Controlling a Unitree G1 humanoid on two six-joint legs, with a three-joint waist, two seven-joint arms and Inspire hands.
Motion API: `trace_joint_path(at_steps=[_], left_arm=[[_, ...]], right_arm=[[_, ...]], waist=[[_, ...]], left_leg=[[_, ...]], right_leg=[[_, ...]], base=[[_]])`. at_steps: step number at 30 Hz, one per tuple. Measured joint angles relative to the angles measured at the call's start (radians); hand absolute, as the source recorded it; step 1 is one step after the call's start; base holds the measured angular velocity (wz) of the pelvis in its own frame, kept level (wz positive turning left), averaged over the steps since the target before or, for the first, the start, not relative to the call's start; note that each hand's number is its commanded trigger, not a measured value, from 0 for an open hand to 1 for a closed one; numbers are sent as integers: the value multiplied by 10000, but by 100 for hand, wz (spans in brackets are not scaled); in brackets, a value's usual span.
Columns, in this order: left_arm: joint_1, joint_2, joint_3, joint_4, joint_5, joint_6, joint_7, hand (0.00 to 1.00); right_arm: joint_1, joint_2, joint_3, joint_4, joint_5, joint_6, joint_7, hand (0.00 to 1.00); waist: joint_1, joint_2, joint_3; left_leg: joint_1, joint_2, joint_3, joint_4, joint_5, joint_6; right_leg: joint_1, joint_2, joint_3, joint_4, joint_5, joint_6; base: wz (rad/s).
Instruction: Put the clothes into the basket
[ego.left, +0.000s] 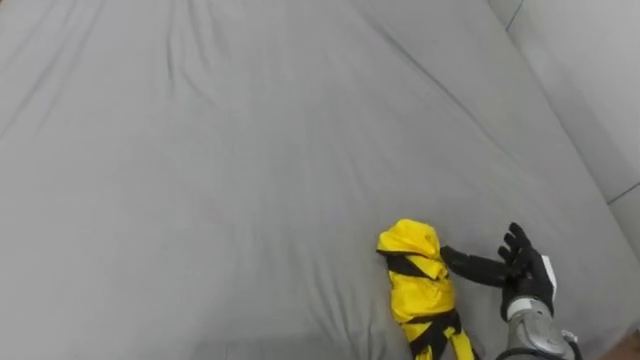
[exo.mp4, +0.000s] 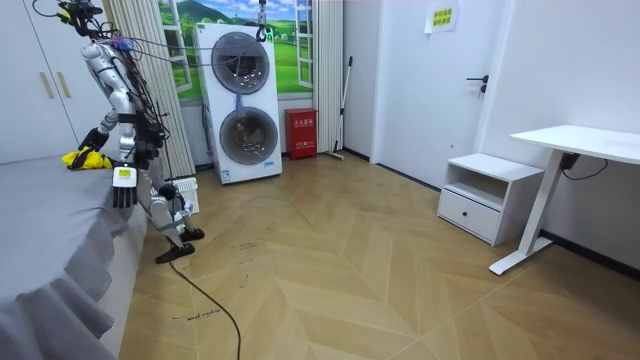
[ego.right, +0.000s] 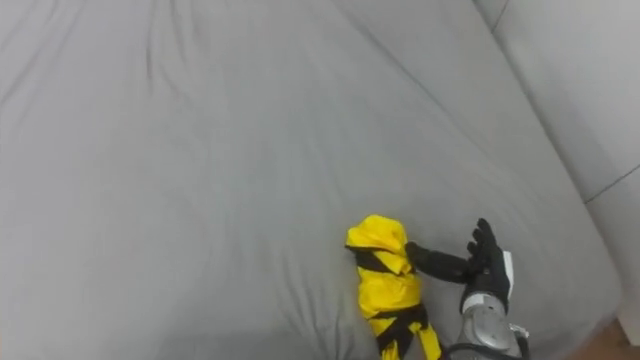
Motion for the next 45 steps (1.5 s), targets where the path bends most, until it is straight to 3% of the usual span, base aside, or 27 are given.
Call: trace_joint_path(at_steps=[6, 11, 12, 13, 14, 15, 16, 19, 25, 26, 27, 29, 32, 38, 42, 45], left_arm=[[-189, 1, -149, 42, -38, 183, -223, 0], [-412, 6, -185, 194, -65, 368, -380, 0], [-533, 5, -266, 265, -69, 454, -375, 0], [-593, 13, -375, 294, -71, 462, -340, 0], [-607, 34, -447, 315, -91, 456, -318, 0], [-645, 17, -458, 326, -171, 448, -283, 0], [-704, 0, -453, 404, -170, 478, -249, 0], [-866, 15, -480, 555, -176, 423, -239, 0], [-833, 67, -499, 602, -247, 549, 14, 0], [-832, 67, -500, 603, -251, 577, 53, 0], [-838, 66, -500, 597, -256, 618, 97, 0], [-842, 79, -501, 595, -261, 637, 107, 0], [-842, 184, -695, 595, -260, 639, 157, 0], [-968, 129, -894, 772, -464, 615, 494, 0], [-969, 33, -1075, 801, -463, 607, 538, 0], [-961, -7, -1125, 866, -473, 608, 546, 0]], right_arm=[[-190, -64, 750, 218, -834, 8, 265, 0], [-191, -68, 924, 214, -1090, 40, 309, 0], [-182, -64, 1043, 215, -1185, 51, 309, 0], [-155, -41, 1158, 180, -1205, 54, 323, 0], [-138, -13, 1223, 122, -1236, 58, 333, 0], [-186, 22, 1355, -33, -1280, 57, 368, 0], [-181, 44, 1578, -108, -1315, 20, 399, 0], [-163, 157, 1803, -30, -1470, -69, 415, 0], [-184, 191, 1859, 424, -1534, -190, 439, 0], [-184, 186, 1859, 433, -1535, -183, 444, 11], [-174, 171, 1858, 520, -1535, -180, 473, 54], [-176, 158, 1858, 569, -1544, -170, 542, 81], [-157, 164, 1830, 567, -1717, -163, 553, 100], [499, 165, 1821, -506, -2538, -193, 512, 100], [668, 241, 1822, -665, -2589, -279, 409, 100], [591, 299, 1821, -735, -2587, -297, 380, 100]], waist=[[420, 25, 2], [638, 48, -2], [694, 52, 1], [739, 88, 32], [777, 43, 42], [892, -22, 74], [769, 87, 27], [472, 146, 55], [365, -15, 91], [360, -20, 88], [338, -34, 77], [350, -52, 66], [286, -86, 42], [154, -58, 10], [150, 94, -72], [144, 142, -62]], left_leg=[[-9, -90, -90, -507, 261, -15], [-152, -101, -180, -550, 271, -18], [-138, -76, -246, -565, 298, -13], [-121, -6, -673, -562, 341, -47], [-124, -7, -1009, -554, 353, -68], [-214, -44, -1387, -519, 325, -156], [-328, -16, -1424, -538, 346, -268], [-208, 93, -1006, -780, 388, -314], [-236, 13, -1029, -756, 460, -267], [-243, -1, -1024, -740, 463, -260], [-232, -35, -983, -722, 478, -236], [-232, -34, -891, -718, 489, -217], [-216, -80, -861, -716, 497, -205], [-181, -16, -757, -722, 496, -206], [-135, 31, -742, -757, 495, -208], [6, 44, -753, -842, 495, -210]], right_leg=[[-152, -80, -345, 9, -17, 46], [-332, -94, -451, 72, -51, 115], [-537, -107, -511, 391, -109, 215], [-1001, -159, -580, 1014, -305, 565], [-1200, -206, -500, 814, -282, 638], [-1578, -407, -453, 213, 268, 188], [-1447, -420, -776, 64, 490, 67], [-1308, -355, -1078, 27, 508, 51], [-1210, -415, -1202, -54, 500, 53], [-1191, -423, -1206, -84, 496, 60], [-1093, -423, -1212, -212, 497, 76], [-1081, -434, -1206, -212, 511, 99], [-1095, -436, -1185, -230, 524, 122], [-1088, -426, -1157, -201, 527, 125], [-1075, -408, -1143, -178, 529, 122], [-960, -392, -1161, -195, 529, 122]], base=[[9], [4], [-13], [-22], [-52], [-43], [-26], [19], [13], [10], [10], [6], [0], [-4], [0], [2]])
